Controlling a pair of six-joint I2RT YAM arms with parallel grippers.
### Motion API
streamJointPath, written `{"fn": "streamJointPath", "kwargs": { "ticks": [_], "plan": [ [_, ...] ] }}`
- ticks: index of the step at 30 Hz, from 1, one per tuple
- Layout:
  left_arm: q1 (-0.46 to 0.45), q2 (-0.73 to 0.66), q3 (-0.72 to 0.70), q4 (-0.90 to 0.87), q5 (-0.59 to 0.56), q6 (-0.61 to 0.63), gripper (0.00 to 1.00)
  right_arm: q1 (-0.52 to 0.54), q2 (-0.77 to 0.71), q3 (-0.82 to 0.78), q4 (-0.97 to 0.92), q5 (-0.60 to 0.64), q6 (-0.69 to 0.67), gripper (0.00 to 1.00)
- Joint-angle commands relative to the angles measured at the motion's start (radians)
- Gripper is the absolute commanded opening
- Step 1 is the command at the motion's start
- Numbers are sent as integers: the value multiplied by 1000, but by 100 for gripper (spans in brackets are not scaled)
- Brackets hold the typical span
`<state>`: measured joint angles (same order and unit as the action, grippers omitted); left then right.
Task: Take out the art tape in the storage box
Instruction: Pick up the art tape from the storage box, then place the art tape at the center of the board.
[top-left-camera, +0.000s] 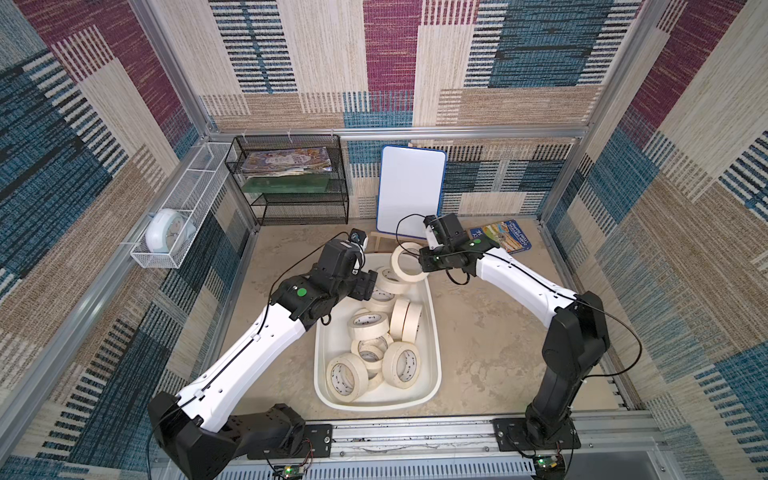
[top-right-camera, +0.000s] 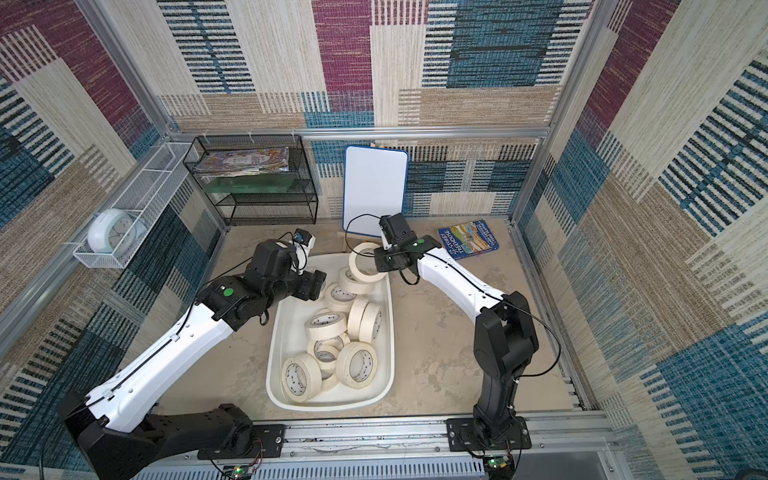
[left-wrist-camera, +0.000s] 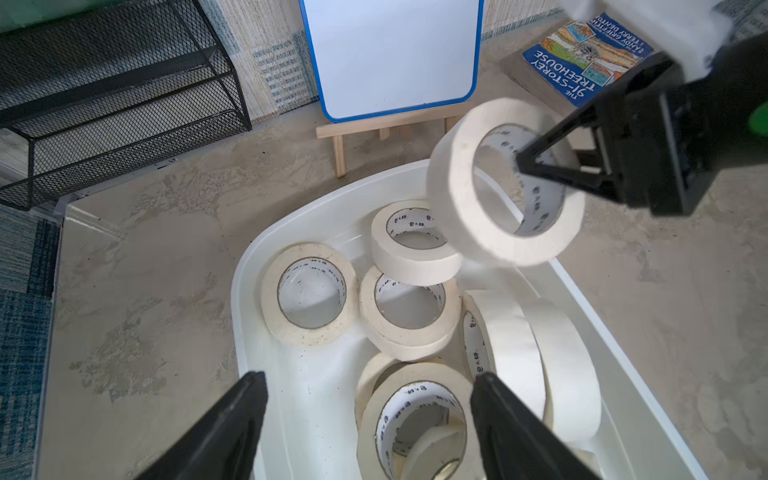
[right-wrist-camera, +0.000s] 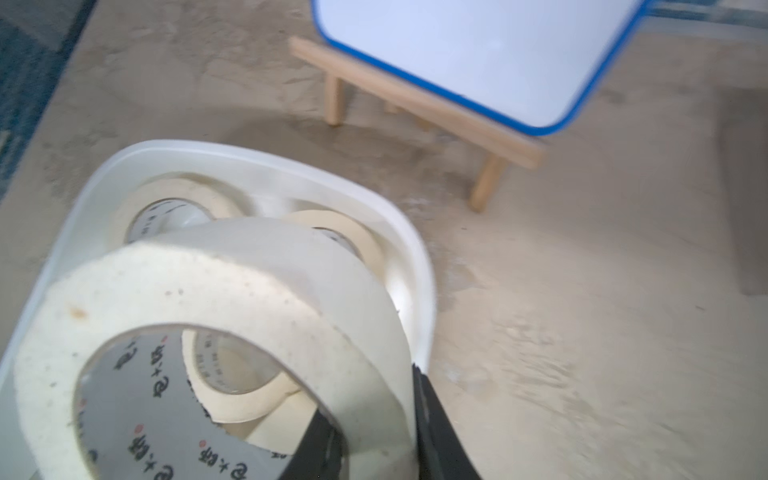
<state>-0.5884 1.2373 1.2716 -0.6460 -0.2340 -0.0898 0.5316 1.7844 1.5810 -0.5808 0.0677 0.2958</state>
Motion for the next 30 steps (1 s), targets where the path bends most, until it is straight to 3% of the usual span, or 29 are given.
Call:
{"fn": "streamJointPath", "kwargs": {
  "ticks": [1, 4, 8, 16, 21, 30],
  "plan": [
    [4, -8, -44, 35, -53, -4, 83, -99, -45, -18, -84, 70, 1, 0],
    [20, 10, -101, 65, -74, -37, 82, -244, -64, -46, -141, 67, 1, 0],
    [74, 31, -161, 122, 2, -68, 82, -462, -49, -95, -170, 38, -1, 0],
    [140, 73, -188, 170, 64, -71, 78, -807, 139, -32, -161, -88, -20, 0],
    [151, 78, -196, 176, 59, -72, 76, -890, 277, 75, -160, -125, -17, 0],
    [157, 86, -194, 160, 50, -73, 74, -947, 380, 129, -105, -147, -23, 0]
  ]
}}
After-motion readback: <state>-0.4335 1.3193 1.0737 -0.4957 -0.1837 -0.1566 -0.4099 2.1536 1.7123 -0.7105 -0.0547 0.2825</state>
